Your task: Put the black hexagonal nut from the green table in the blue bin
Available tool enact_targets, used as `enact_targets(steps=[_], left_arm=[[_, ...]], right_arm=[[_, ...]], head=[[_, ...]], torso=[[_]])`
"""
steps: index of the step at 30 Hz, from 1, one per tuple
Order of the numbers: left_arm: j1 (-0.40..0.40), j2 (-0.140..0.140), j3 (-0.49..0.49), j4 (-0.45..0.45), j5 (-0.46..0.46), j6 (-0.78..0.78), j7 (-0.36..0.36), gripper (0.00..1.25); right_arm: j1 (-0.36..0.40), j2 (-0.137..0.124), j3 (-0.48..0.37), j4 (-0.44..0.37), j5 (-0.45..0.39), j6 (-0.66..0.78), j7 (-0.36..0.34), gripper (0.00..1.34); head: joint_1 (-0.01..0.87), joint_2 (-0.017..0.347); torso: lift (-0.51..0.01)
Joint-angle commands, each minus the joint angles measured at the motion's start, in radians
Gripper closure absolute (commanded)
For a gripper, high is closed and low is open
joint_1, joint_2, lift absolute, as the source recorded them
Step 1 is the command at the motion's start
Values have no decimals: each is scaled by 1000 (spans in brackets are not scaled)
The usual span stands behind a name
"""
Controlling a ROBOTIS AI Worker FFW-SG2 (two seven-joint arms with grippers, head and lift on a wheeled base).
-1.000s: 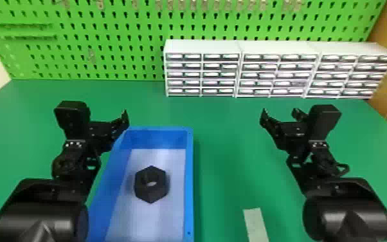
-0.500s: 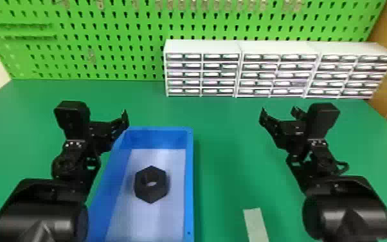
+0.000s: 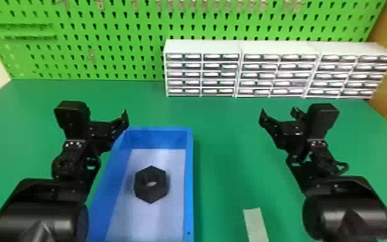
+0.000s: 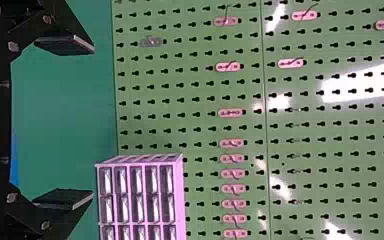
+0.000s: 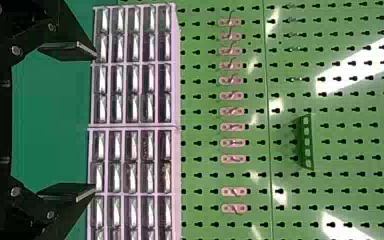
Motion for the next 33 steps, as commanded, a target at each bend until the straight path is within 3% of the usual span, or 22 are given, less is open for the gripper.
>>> enact_targets(steps=[1,33], left_arm=[[4,0,1,0,1,-1,0,248],[1,0,0,0,2,-1,0,248]], right_arm=[[3,0,-1,0,-2,0,0,340],[5,8,-12,0,-8,3,0,340]], head=[[686,51],[686,51]], torso=[[-96],[-96]])
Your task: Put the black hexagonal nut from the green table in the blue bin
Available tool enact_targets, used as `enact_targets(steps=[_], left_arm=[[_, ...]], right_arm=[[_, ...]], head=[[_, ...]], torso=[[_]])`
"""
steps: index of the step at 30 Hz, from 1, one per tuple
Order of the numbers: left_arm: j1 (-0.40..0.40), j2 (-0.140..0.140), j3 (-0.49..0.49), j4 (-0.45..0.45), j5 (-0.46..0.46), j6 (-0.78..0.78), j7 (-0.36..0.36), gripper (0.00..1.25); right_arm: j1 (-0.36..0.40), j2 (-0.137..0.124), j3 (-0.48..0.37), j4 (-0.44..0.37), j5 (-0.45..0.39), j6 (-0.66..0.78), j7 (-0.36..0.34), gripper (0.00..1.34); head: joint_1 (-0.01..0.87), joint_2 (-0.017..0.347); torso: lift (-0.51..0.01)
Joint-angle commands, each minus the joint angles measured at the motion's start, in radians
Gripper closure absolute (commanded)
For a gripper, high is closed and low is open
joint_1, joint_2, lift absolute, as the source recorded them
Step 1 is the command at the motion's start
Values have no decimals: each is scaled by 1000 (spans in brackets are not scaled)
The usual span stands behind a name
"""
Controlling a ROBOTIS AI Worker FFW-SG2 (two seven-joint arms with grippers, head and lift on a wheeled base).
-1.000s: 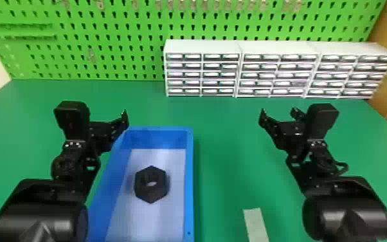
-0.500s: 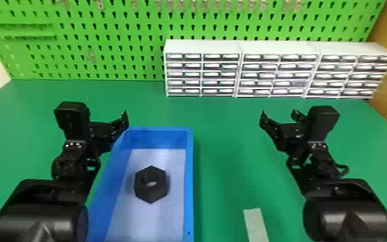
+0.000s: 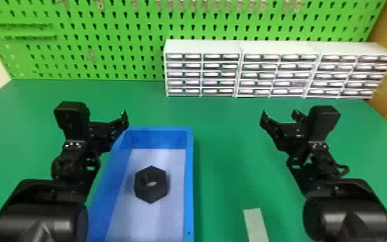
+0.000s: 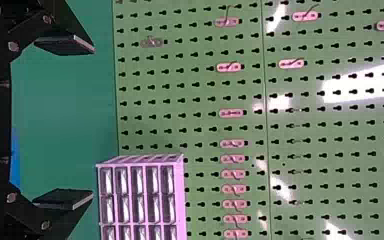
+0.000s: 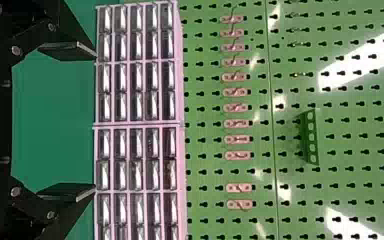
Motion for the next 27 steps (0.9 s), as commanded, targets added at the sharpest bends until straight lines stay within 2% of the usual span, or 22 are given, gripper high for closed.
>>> enact_targets(steps=[1,27], left_arm=[[-2,0,-3,0,0,0,0,248],[-4,0,-1,0,2,0,0,248]], right_arm=[[-4,0,-2,0,-3,0,0,340],[-4,-1,0,0,-9,0,0,340]], head=[[686,51],[686,51]], torso=[[-96],[-96]])
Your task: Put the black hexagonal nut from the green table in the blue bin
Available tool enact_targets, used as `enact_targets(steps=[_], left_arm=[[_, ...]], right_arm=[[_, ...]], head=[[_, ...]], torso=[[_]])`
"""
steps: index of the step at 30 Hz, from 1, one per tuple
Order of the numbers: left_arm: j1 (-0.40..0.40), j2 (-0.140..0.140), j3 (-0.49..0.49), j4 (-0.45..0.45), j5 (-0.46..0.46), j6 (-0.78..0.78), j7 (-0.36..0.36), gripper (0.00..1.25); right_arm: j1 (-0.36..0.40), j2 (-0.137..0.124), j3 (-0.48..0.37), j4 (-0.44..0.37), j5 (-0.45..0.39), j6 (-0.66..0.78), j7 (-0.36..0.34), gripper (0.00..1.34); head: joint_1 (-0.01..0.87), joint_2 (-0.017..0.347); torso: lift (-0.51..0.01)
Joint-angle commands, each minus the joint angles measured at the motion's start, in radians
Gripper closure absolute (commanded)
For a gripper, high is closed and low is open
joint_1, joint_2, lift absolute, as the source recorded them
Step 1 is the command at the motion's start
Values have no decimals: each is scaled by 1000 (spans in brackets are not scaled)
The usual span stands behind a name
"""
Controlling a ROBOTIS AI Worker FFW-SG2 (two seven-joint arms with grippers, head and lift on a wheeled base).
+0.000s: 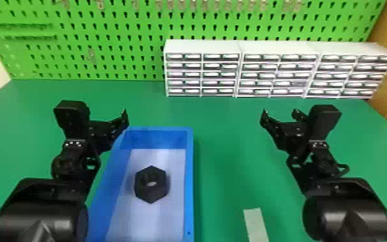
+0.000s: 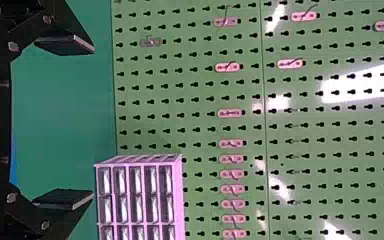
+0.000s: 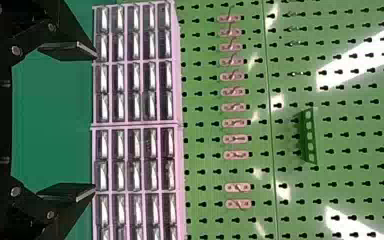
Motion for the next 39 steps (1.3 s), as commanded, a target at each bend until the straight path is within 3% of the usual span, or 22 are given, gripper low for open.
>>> enact_targets(steps=[1,39], left_arm=[[1,0,0,0,0,0,0,248],[5,0,9,-3,-11,0,18,248]], right_arm=[[0,-2,1,0,-2,0,0,340],[0,-3,-2,0,-8,0,0,340]], head=[[686,51],[686,51]], torso=[[-96],[-96]])
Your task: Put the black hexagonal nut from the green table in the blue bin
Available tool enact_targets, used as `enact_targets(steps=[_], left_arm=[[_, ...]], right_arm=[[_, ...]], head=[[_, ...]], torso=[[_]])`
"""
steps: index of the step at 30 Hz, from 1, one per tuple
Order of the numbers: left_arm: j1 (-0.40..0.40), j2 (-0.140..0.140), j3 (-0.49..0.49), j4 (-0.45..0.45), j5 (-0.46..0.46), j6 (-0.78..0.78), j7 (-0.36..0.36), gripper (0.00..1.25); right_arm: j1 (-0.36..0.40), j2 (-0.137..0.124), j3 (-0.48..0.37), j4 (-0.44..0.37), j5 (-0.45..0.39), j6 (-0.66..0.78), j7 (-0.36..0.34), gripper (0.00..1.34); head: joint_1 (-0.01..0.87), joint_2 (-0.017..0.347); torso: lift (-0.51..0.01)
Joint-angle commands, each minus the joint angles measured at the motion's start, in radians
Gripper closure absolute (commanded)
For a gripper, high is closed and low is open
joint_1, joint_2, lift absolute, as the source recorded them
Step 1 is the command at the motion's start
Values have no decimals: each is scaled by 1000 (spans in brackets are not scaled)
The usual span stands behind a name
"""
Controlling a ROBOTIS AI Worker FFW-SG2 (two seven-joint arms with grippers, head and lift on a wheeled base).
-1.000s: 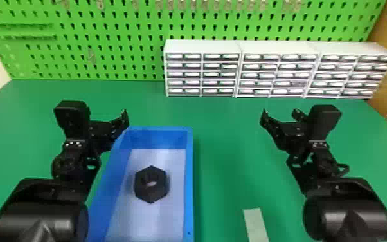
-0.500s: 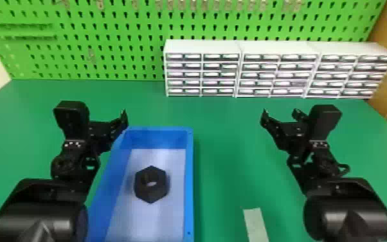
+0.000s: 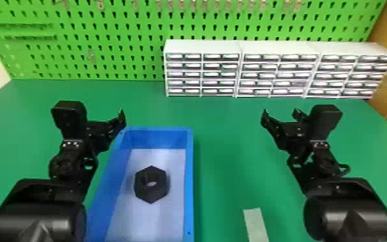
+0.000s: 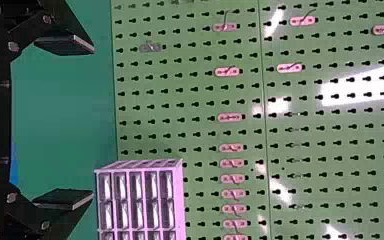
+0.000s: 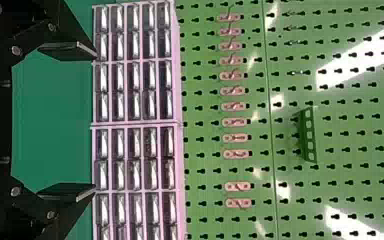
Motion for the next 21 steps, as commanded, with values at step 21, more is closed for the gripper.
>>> enact_targets(steps=[21], left_arm=[[9,0,-7,-9,6,0,31,248]], right_arm=[[0,2,-5,0,-4,0,0,340]], head=[[686,51]], torso=[[-96]])
